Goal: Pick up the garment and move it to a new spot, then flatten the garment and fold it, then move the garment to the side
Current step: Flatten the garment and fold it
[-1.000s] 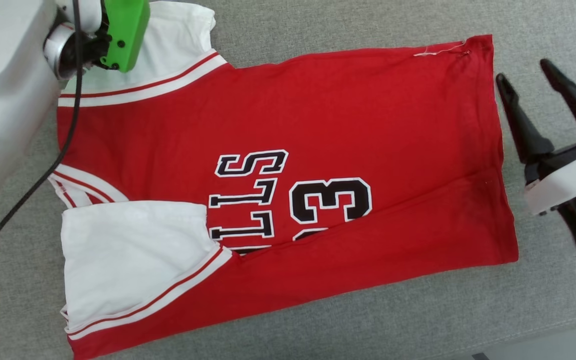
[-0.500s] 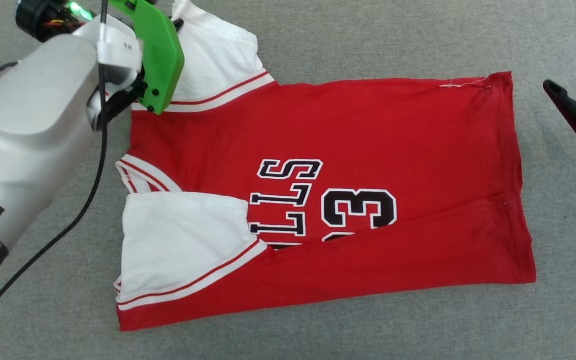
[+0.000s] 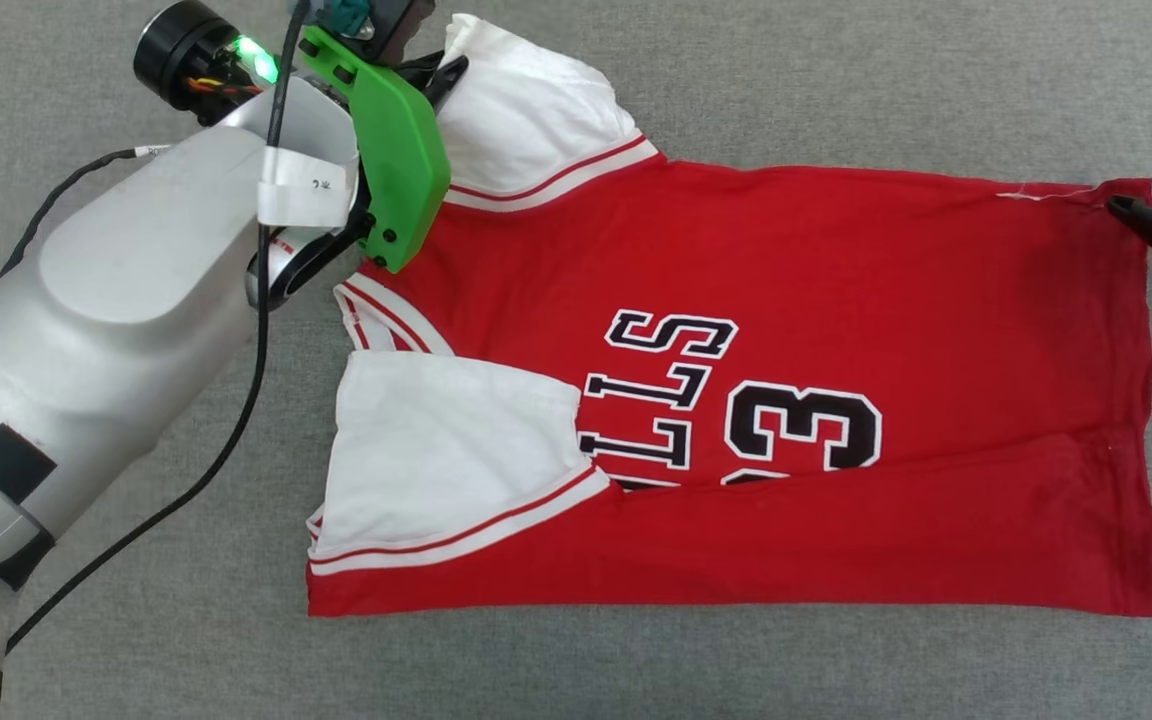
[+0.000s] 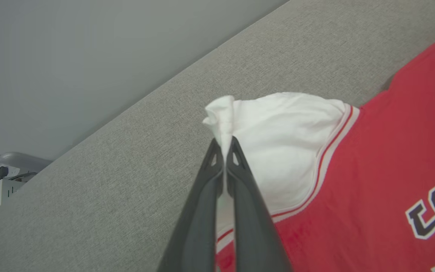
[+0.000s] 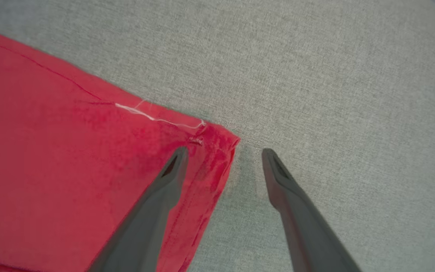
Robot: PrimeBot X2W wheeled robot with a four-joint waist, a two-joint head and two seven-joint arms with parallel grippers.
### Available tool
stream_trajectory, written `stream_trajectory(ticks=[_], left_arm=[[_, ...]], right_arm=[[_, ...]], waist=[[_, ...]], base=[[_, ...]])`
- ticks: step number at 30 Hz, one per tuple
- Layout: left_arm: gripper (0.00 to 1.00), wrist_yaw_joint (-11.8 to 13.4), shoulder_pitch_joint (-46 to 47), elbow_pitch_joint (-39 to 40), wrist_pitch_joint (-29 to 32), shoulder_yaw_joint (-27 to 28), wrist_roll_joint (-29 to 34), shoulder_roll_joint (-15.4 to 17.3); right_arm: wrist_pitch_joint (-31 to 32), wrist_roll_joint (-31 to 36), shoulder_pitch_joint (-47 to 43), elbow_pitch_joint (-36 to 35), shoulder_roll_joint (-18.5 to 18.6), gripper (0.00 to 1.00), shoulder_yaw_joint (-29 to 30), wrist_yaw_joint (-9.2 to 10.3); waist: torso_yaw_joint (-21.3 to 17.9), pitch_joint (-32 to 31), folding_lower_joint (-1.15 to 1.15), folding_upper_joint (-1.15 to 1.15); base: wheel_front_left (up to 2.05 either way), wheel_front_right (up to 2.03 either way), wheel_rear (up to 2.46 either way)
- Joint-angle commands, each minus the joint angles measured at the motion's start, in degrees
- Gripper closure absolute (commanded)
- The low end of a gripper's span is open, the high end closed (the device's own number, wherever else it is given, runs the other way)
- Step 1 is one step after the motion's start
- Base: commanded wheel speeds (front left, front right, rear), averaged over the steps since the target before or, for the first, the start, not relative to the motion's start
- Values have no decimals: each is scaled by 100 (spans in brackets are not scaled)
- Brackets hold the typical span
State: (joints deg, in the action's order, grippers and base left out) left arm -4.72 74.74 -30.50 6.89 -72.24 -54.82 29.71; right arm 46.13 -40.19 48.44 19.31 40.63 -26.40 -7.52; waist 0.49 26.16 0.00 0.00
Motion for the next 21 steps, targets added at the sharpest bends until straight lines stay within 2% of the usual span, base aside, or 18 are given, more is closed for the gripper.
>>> stream_trajectory(ticks=[1, 4, 9, 10, 11, 12, 13, 21], left_arm=[[100, 62, -77, 67, -69, 23, 88, 19], [100, 136, -68, 231, -126, 58, 95, 42], [100, 246, -119, 370, -226, 120, 62, 93], [100, 265, -142, 386, -258, 141, 40, 101], [100, 279, -158, 393, -277, 149, 32, 109], [100, 323, -246, 374, -368, 177, 0, 153], [100, 324, -285, 352, -389, 174, -6, 170], [100, 414, -809, 188, -728, 236, -214, 246]], right_arm=[[-91, 64, 123, 178, -51, 0, -50, 3], [-253, -5, 186, 576, -253, 0, -141, 3], [-268, -102, 50, 982, -347, 0, -582, 3], [-293, -141, 21, 1052, -347, 9, -651, 3], [-378, -173, 16, 1092, -351, 100, -669, 3], [-891, -186, 55, 1199, -338, 100, -675, 3], [-1124, -134, 79, 1201, -311, 100, -708, 3], [-2487, -190, -150, 989, -218, 100, -872, 3]], waist=[[111, 136, 0, 0], [170, 241, 0, 0], [169, 312, 0, 0], [160, 311, 0, 0], [151, 305, 0, 0], [104, 213, 0, 0], [87, 156, 0, 0], [-25, -492, 0, 0]], base=[[0, 0, 0], [0, 0, 0], [0, 0, 0], [0, 0, 0], [0, 0, 0], [0, 0, 0], [0, 0, 0], [0, 0, 0]])
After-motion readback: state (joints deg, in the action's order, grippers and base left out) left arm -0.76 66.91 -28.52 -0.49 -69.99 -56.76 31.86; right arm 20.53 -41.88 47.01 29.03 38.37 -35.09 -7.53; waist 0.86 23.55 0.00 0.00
